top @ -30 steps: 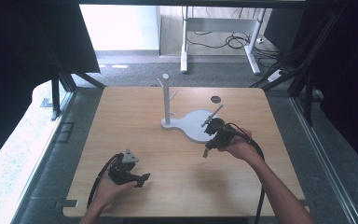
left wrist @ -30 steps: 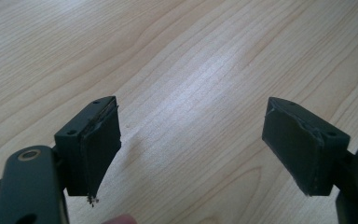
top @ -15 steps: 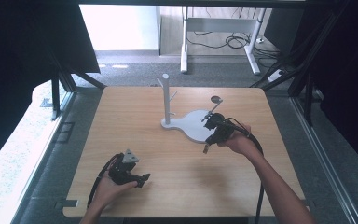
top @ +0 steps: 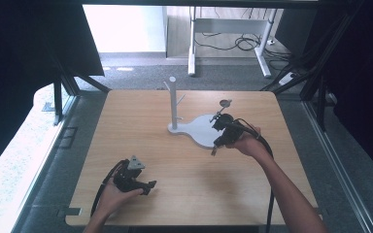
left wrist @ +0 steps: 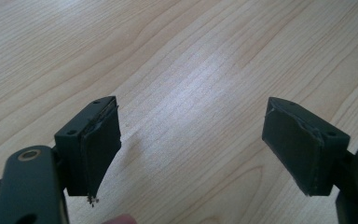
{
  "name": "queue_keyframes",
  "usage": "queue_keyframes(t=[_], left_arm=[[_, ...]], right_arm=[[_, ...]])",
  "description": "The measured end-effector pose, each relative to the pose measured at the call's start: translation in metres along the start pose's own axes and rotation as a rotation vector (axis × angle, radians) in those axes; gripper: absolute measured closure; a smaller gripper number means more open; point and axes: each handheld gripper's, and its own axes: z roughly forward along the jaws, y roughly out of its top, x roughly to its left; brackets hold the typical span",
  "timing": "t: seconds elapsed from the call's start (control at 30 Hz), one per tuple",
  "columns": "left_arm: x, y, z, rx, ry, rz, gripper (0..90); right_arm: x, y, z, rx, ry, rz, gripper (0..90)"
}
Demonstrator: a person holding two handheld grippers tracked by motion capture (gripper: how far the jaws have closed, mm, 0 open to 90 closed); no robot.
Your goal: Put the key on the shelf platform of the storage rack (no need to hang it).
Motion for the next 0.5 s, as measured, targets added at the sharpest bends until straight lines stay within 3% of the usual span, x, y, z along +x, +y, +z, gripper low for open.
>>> queue_keyframes(t=[0.5], left_arm=[[0.000,0.000,-0.001,-0.002,-0.002,0.001,19.6]], right_arm=[[-0.005,0.011,-0.002,0.001,0.000,0.007,89.2]])
